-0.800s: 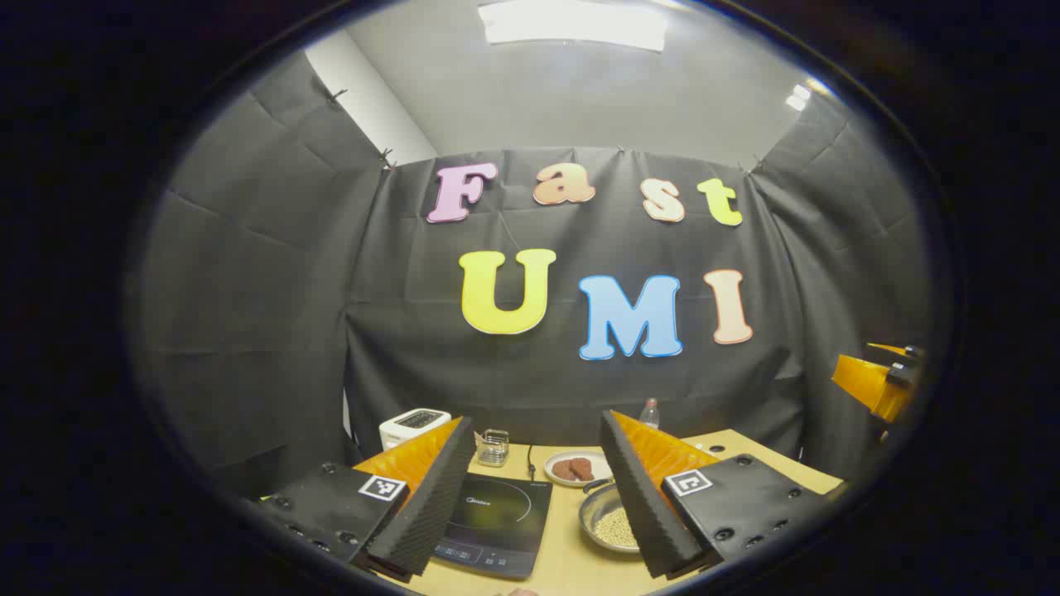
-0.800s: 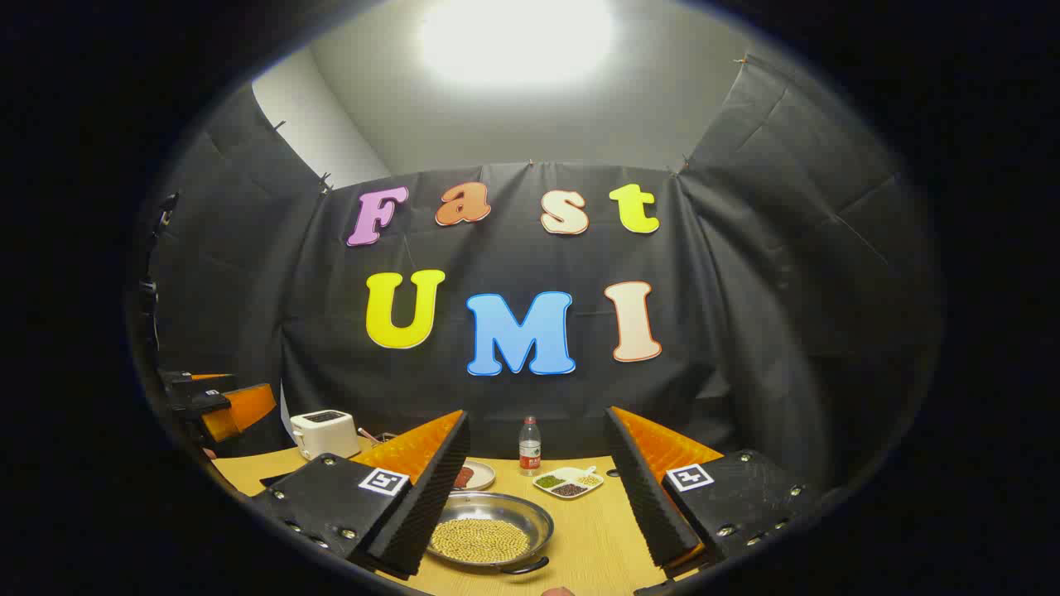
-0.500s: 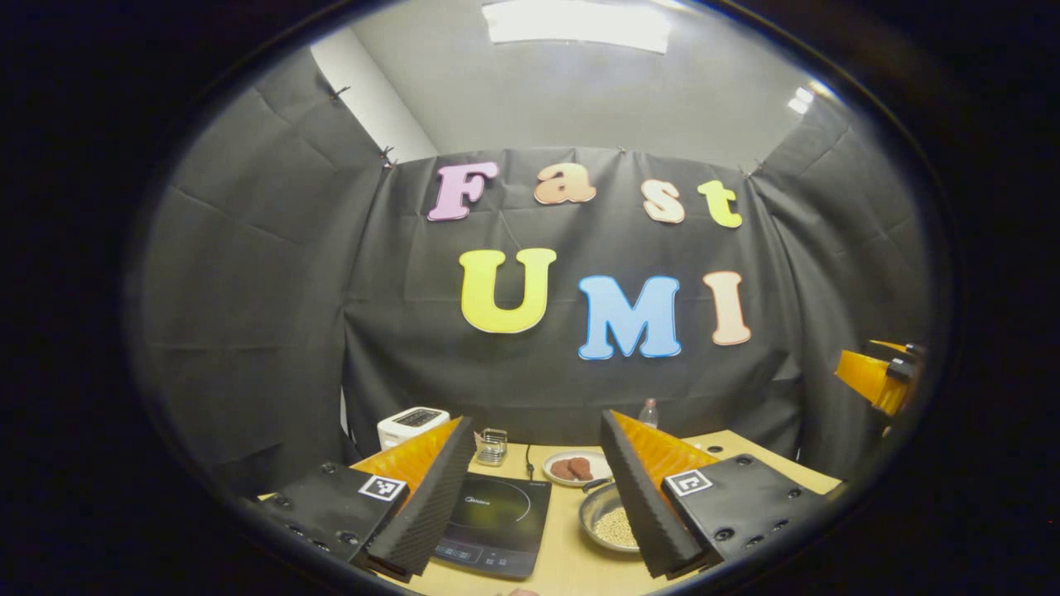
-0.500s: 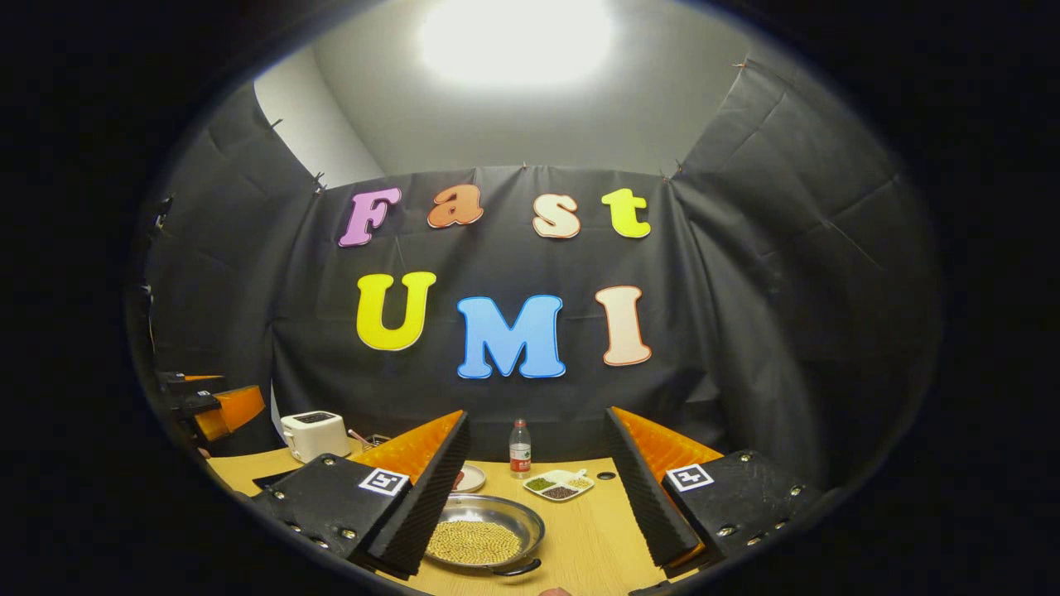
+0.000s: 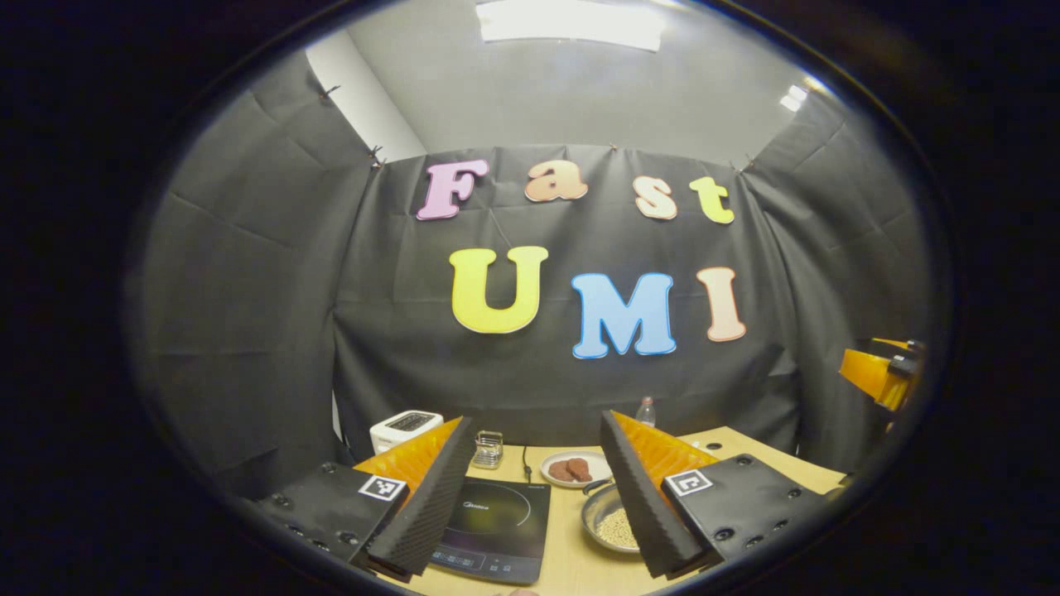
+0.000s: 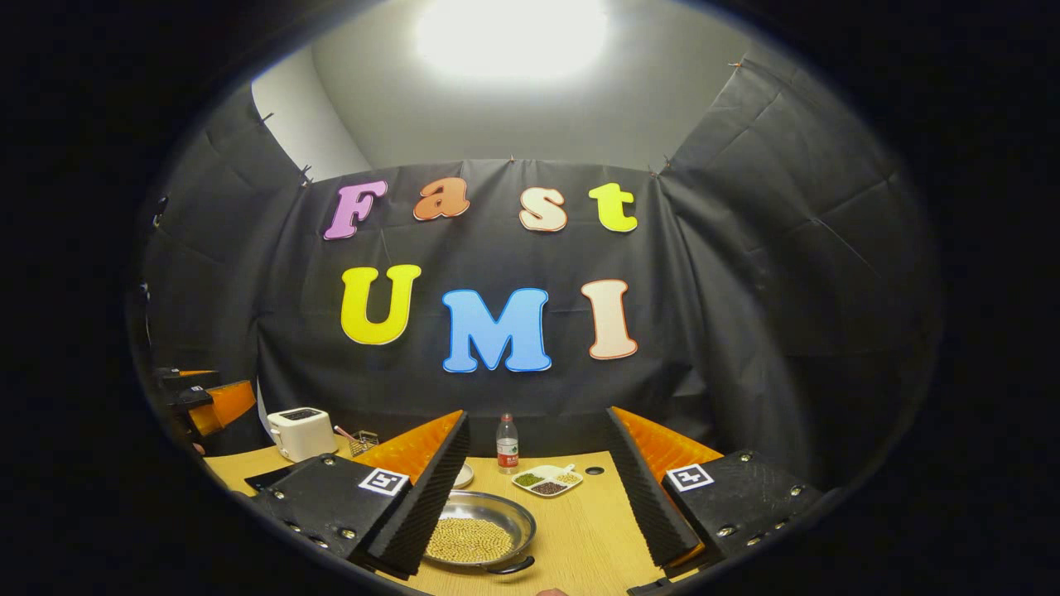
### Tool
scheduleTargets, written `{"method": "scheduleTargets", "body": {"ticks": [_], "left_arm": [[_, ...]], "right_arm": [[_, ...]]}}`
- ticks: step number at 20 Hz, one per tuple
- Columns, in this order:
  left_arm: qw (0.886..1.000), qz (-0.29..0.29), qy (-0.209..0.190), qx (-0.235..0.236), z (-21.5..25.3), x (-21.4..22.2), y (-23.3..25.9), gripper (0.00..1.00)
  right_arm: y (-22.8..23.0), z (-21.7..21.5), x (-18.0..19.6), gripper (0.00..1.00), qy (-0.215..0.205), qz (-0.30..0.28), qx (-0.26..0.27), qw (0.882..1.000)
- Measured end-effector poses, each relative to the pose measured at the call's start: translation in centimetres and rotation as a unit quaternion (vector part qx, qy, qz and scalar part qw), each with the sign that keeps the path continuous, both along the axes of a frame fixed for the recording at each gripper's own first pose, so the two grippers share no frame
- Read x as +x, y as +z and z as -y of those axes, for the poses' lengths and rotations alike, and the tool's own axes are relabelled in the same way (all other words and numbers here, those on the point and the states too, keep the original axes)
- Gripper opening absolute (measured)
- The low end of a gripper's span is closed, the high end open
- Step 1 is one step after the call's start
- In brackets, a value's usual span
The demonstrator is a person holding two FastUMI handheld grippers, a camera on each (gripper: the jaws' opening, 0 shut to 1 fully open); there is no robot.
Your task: First push the handle of the pot to place it horizontally, then grasp the pot with both hands and set it on the induction cooktop.
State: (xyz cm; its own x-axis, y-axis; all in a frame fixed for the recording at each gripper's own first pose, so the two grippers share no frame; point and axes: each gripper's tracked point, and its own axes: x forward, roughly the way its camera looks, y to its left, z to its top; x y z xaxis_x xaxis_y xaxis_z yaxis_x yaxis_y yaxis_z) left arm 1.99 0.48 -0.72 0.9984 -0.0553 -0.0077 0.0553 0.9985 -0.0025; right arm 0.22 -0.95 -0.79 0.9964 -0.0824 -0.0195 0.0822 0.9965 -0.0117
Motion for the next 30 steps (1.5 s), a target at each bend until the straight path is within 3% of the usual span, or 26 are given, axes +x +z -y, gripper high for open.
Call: {"method": "scheduleTargets", "body": {"ticks": [8, 10, 11, 13, 15, 18, 19, 20, 21, 23, 30], "left_arm": [[1.0, 0.002, -0.005, 0.0, -2.2, 1.0, -0.4, 0.94], [1.0, -0.001, -0.006, -0.001, -3.1, 1.5, -0.5, 0.94], [1.0, 0.0, -0.006, 0.0, -3.6, 1.5, -0.3, 0.94], [1.0, 0.004, -0.002, -0.001, -4.5, 1.9, -0.2, 0.94], [1.0, 0.007, -0.001, -0.004, -5.3, 2.0, -0.1, 0.94], [1.0, 0.01, -0.001, -0.005, -6.6, 2.2, -0.2, 0.94], [1.0, 0.011, -0.002, -0.005, -6.9, 2.3, -0.1, 0.94], [1.0, 0.012, -0.003, -0.005, -7.2, 2.3, -0.2, 0.94], [1.0, 0.013, -0.005, -0.004, -7.4, 2.4, -0.2, 0.94], [1.0, 0.012, -0.005, 0.0, -7.9, 2.2, -0.2, 0.94], [1.0, 0.013, 0.003, 0.003, -7.8, 2.6, -0.7, 0.98]], "right_arm": [[-0.7, -1.7, 0.8, 0.97, -0.004, -0.015, -0.01, 1.0], [-0.8, -2.1, 0.9, 0.93, -0.009, -0.016, -0.017, 1.0], [-0.8, -2.6, 0.9, 0.73, -0.008, -0.016, -0.017, 1.0], [-1.7, -3.5, 1.2, 0.74, -0.005, -0.025, -0.02, 0.999], [-1.3, -4.0, 1.1, 0.44, -0.006, -0.024, -0.023, 0.999], [-2.4, -4.8, 2.0, 0.43, -0.004, -0.031, -0.029, 0.999], [-1.9, -5.8, 1.5, 0.22, 0.002, -0.034, -0.025, 0.999], [-2.3, -6.7, 1.6, 0.2, 0.014, -0.04, -0.02, 0.999], [-2.3, -6.3, 1.2, 0.2, -0.004, -0.044, -0.025, 0.999], [-3.2, -7.5, 1.3, 0.02, 0.018, -0.052, -0.014, 0.998], [-6.9, -10.3, 1.7, 0.02, 0.108, -0.117, -0.02, 0.987]]}}
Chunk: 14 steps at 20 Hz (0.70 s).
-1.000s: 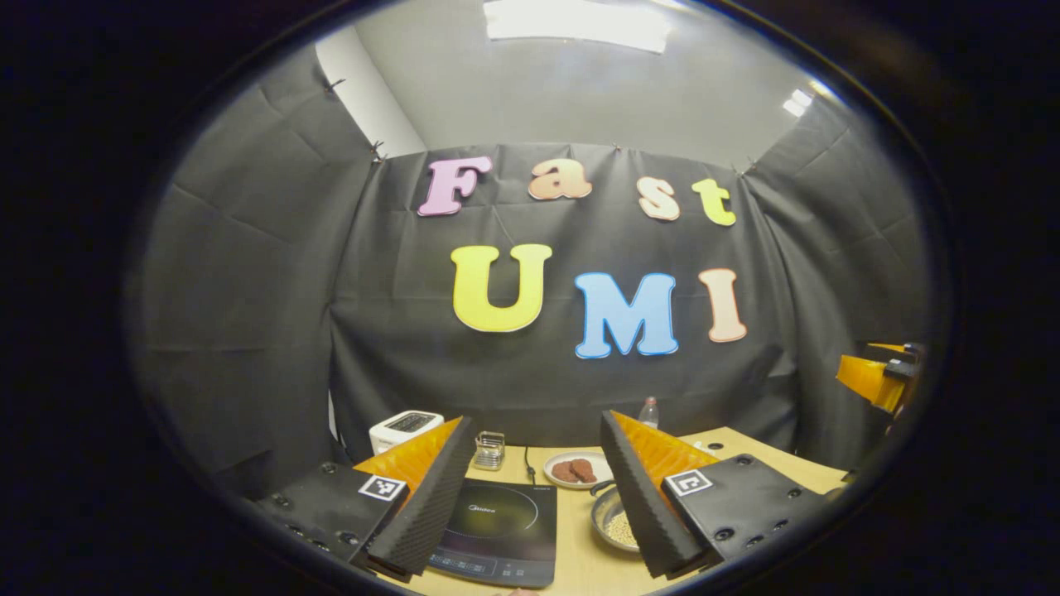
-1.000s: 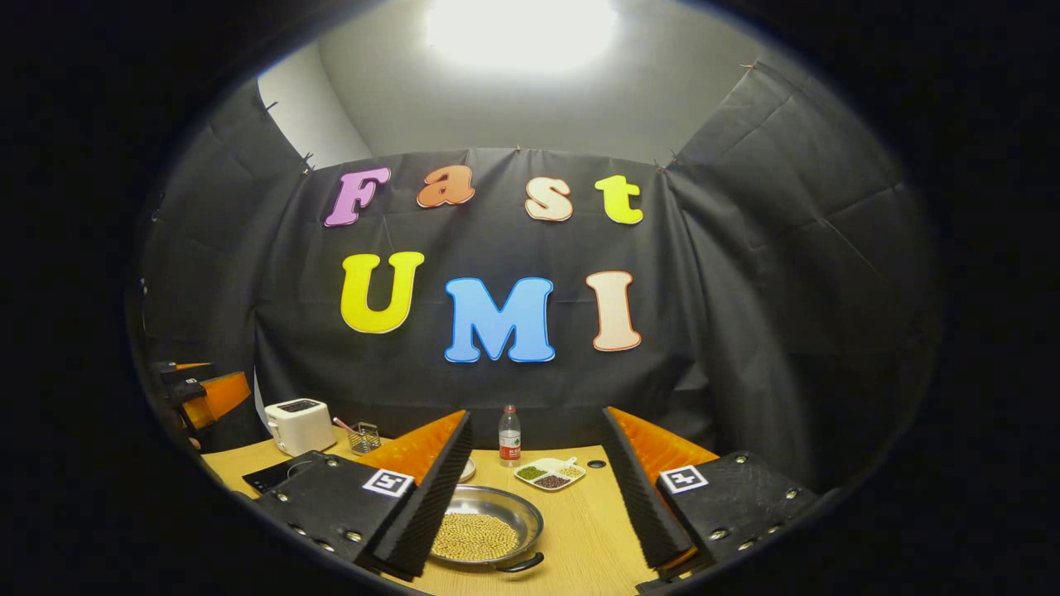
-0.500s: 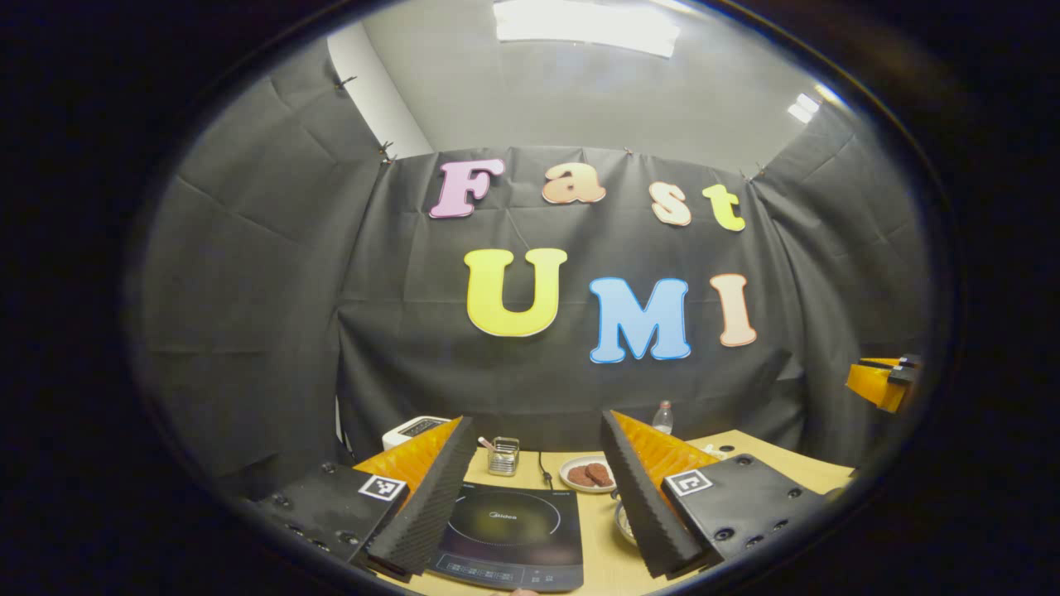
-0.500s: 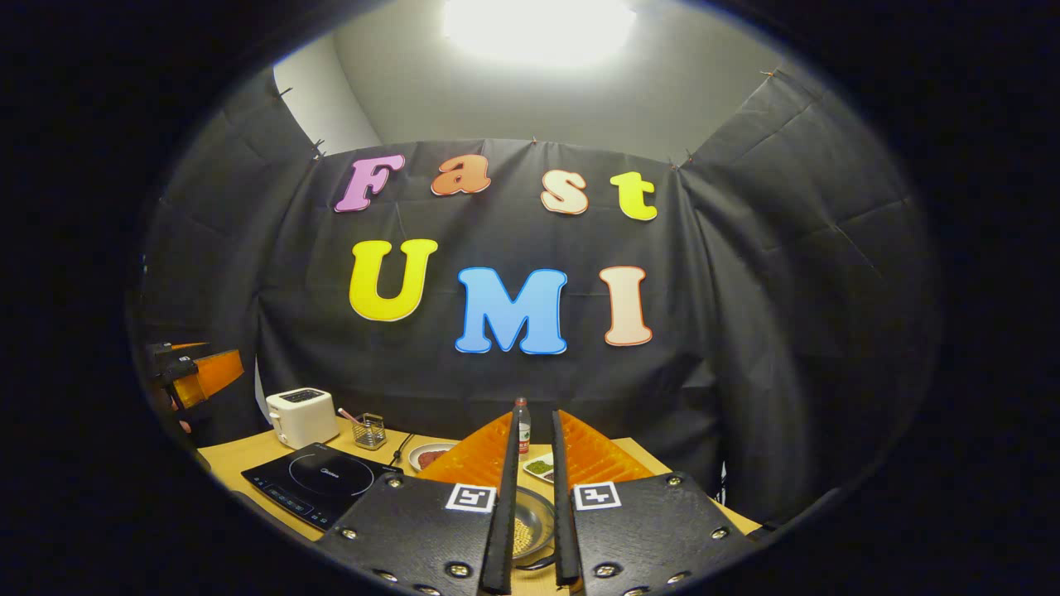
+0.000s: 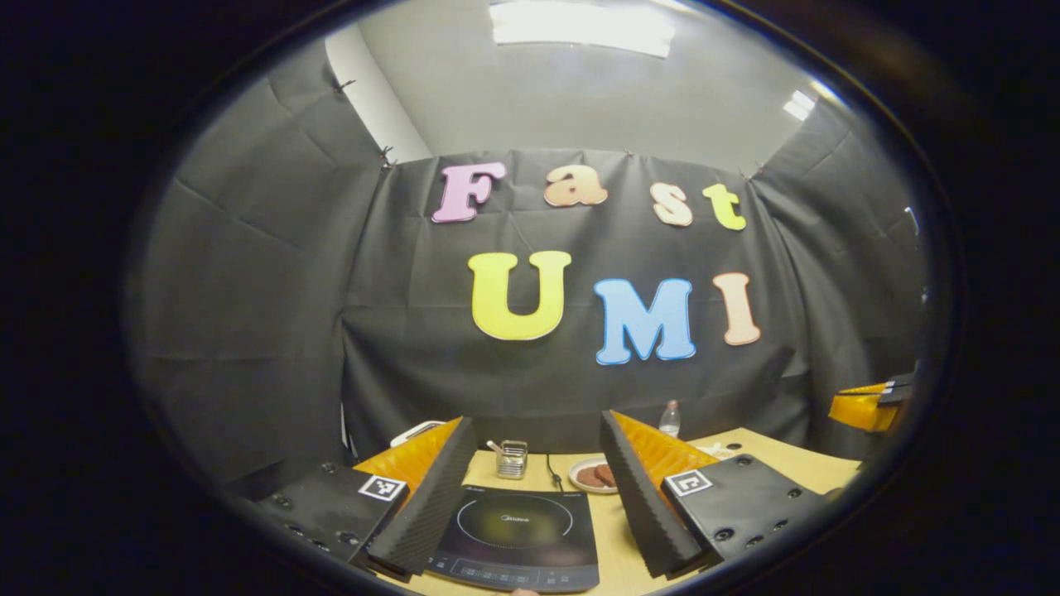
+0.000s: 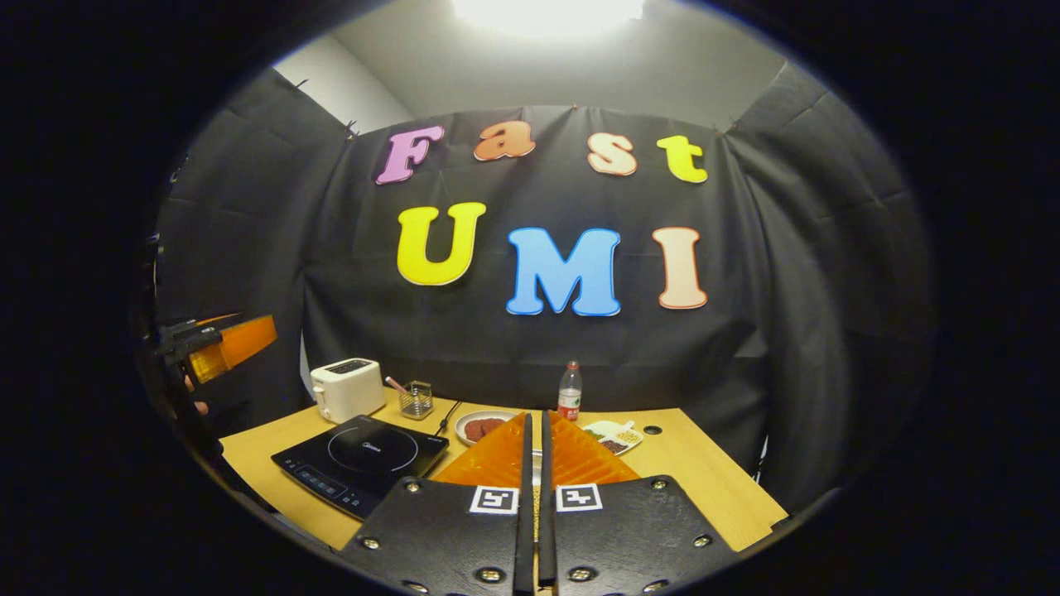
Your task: First push the handle of the pot to place it horizontally, then grasp the pot with both hands and set it on the induction cooktop.
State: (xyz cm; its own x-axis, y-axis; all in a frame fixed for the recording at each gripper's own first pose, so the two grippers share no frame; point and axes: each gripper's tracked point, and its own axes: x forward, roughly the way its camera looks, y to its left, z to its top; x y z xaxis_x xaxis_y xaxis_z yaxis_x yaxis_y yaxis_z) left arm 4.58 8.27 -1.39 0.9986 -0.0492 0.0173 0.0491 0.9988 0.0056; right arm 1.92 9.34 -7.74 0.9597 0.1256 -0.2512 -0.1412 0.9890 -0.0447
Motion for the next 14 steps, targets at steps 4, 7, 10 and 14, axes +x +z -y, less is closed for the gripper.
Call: {"method": "scheduleTargets", "body": {"ticks": [4, 7, 10, 14], "left_arm": [[1.0, 0.002, 0.009, 0.001, 1.1, 1.1, -0.3, 0.98], [1.0, -0.003, 0.019, 0.004, 1.9, 1.8, -0.6, 1.0], [1.0, -0.007, 0.028, 0.009, 2.7, 2.7, -0.9, 0.98], [0.999, -0.019, 0.039, 0.01, 3.8, 4.0, -1.8, 0.94]], "right_arm": [[-3.5, -1.5, -0.1, 0.02, 0.069, -0.055, -0.003, 0.996], [-6.4, -1.9, 0.0, 0.02, 0.105, -0.098, -0.006, 0.99], [-9.0, -2.0, 0.2, 0.02, 0.141, -0.138, -0.014, 0.98], [-12.7, -2.3, -0.4, 0.02, 0.193, -0.202, -0.026, 0.96]]}}
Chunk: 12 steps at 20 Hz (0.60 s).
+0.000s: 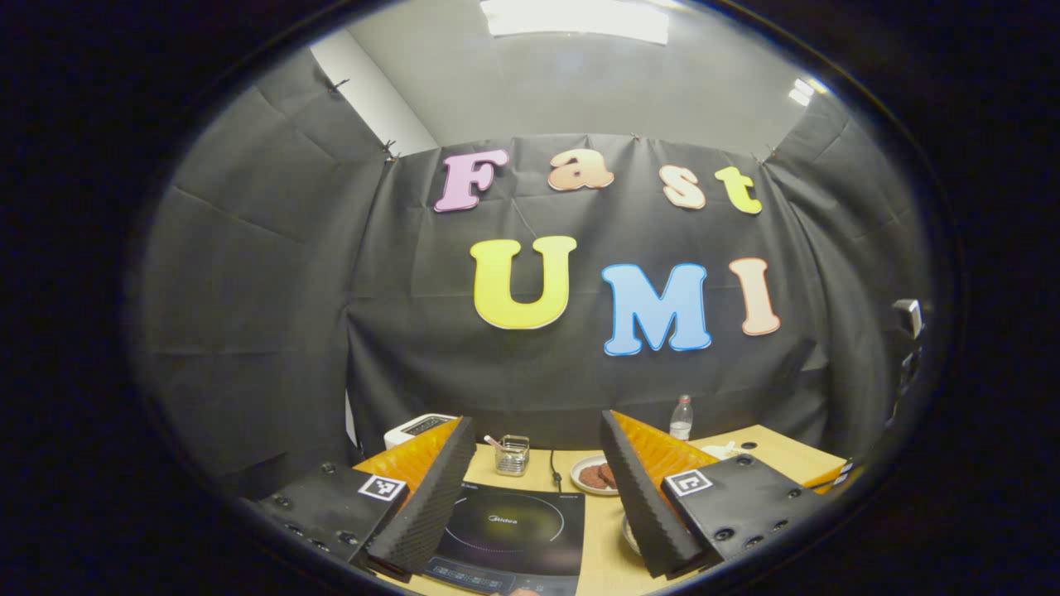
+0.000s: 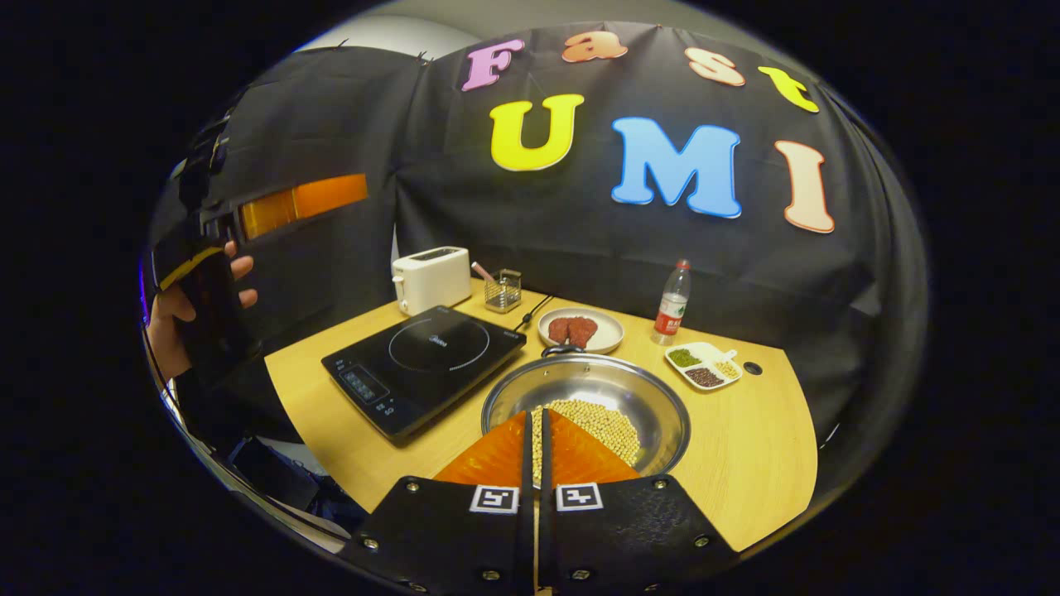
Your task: First push the handle of the pot to place it horizontally, then grasp the pot with both hands and set it on the induction cooktop.
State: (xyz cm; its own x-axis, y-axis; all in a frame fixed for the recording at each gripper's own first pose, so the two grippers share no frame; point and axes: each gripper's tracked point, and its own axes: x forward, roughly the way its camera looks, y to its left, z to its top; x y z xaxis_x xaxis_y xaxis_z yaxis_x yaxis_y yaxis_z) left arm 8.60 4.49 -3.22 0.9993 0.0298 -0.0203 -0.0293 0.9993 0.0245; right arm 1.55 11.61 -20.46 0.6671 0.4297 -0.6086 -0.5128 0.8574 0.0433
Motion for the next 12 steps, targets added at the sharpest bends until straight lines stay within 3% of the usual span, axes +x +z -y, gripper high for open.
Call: {"method": "scheduleTargets", "body": {"ticks": [6, 9, 11, 12], "left_arm": [[1.0, -0.023, 0.014, 0.005, 1.5, 1.8, -1.9, 0.98], [0.999, -0.031, 0.016, 0.006, 2.5, 2.4, -2.5, 0.94], [0.999, -0.036, 0.016, 0.011, 3.0, 2.8, -3.0, 0.98], [0.999, -0.039, 0.017, 0.014, 3.3, 3.0, -3.3, 0.94]], "right_arm": [[-4.6, 0.2, -1.7, 0.02, 0.055, -0.093, -0.012, 0.994], [-6.6, 0.6, -2.4, 0.03, 0.064, -0.137, -0.014, 0.988], [-7.7, 1.0, -2.7, 0.02, 0.068, -0.167, -0.016, 0.984], [-8.2, 1.2, -2.7, 0.02, 0.069, -0.18, -0.016, 0.981]]}}
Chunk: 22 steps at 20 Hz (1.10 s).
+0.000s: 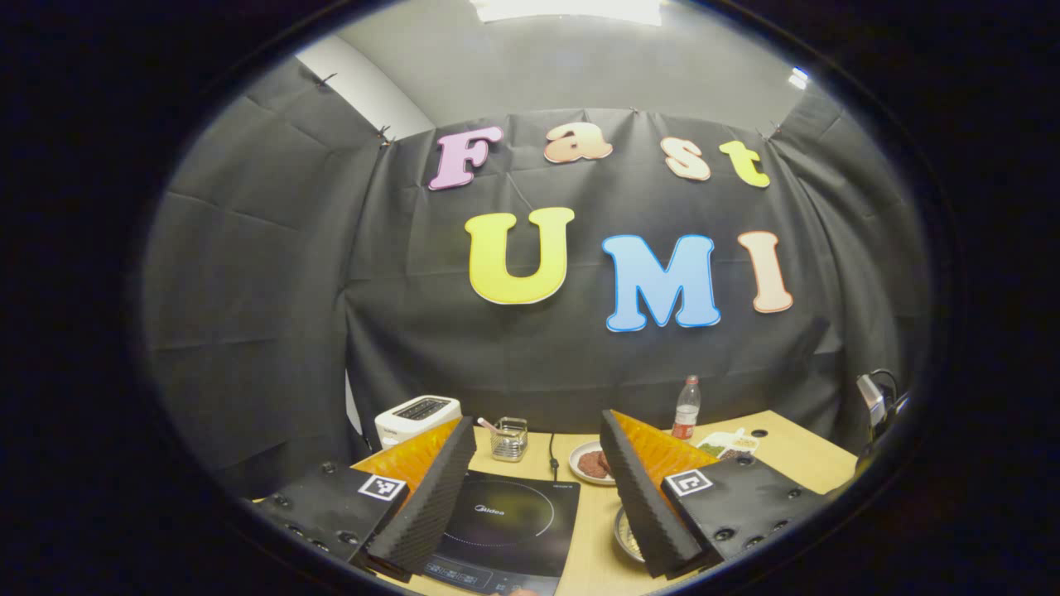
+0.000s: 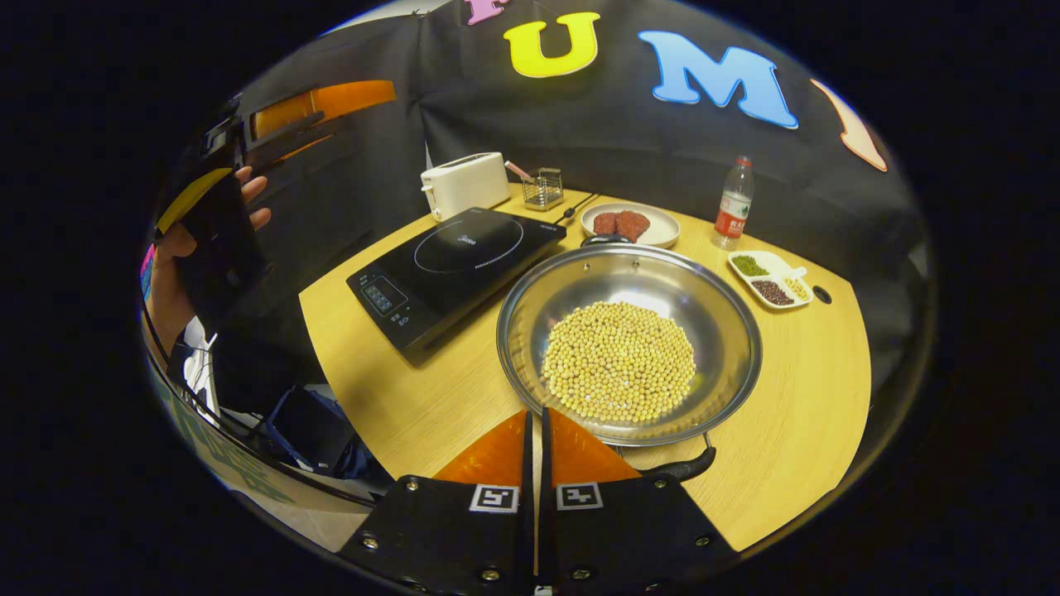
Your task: First push the handle of the pot to place it horizontally, then grasp the pot with both hands and set it on the induction cooktop.
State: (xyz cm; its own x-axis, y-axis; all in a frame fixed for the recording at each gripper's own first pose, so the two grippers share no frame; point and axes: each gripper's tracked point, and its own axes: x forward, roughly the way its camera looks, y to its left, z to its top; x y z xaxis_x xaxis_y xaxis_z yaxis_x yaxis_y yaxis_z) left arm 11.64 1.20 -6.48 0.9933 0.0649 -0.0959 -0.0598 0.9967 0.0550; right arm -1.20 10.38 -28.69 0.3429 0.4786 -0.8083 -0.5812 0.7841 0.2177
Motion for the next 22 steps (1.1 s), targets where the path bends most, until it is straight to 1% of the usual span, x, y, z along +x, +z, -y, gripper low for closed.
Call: {"method": "scheduleTargets", "body": {"ticks": [1, 3, 7, 11, 12, 13, 14, 15, 20, 21, 22], "left_arm": [[1.0, -0.002, 0.0, 0.002, 0.3, 0.1, 0.0, 0.94], [1.0, -0.006, 0.001, 0.002, 0.7, 0.4, -0.4, 1.0], [1.0, -0.013, 0.001, 0.003, 1.7, 0.7, -1.1, 1.0], [1.0, -0.018, -0.001, 0.005, 2.5, 1.1, -1.5, 1.0], [1.0, -0.019, -0.002, 0.005, 2.8, 1.1, -1.6, 1.0], [1.0, -0.019, -0.003, 0.004, 3.1, 1.3, -1.7, 0.98], [1.0, -0.019, -0.004, 0.004, 3.3, 1.5, -1.8, 0.98], [1.0, -0.019, -0.006, 0.005, 3.6, 1.7, -1.7, 1.0], [1.0, -0.018, -0.015, 0.005, 5.1, 2.5, -1.9, 1.0], [1.0, -0.019, -0.017, 0.004, 5.4, 2.6, -1.9, 0.93], [1.0, -0.019, -0.018, 0.004, 5.7, 2.7, -2.1, 0.95]], "right_arm": [[-0.5, 0.2, -0.4, 0.02, 0.001, -0.013, -0.002, 1.0], [-1.5, 1.0, -0.6, 0.03, -0.002, -0.035, -0.009, 0.999], [-3.1, 2.3, -0.8, 0.03, -0.014, -0.069, -0.02, 0.997], [-4.1, 3.7, -0.7, 0.03, -0.028, -0.08, -0.033, 0.996], [-4.0, 3.8, -0.6, 0.03, -0.031, -0.085, -0.028, 0.996], [-4.1, 3.8, -0.8, 0.02, -0.034, -0.088, -0.023, 0.995], [-4.1, 4.0, -0.7, 0.01, -0.037, -0.09, -0.021, 0.995], [-4.2, 4.2, -0.6, 0.01, -0.038, -0.089, -0.021, 0.995], [-4.5, 6.2, 0.4, 0.01, -0.059, -0.085, -0.029, 0.994], [-4.6, 6.6, 0.6, 0.01, -0.064, -0.084, -0.031, 0.994], [-4.6, 7.1, 0.9, 0.01, -0.07, -0.083, -0.032, 0.994]]}}
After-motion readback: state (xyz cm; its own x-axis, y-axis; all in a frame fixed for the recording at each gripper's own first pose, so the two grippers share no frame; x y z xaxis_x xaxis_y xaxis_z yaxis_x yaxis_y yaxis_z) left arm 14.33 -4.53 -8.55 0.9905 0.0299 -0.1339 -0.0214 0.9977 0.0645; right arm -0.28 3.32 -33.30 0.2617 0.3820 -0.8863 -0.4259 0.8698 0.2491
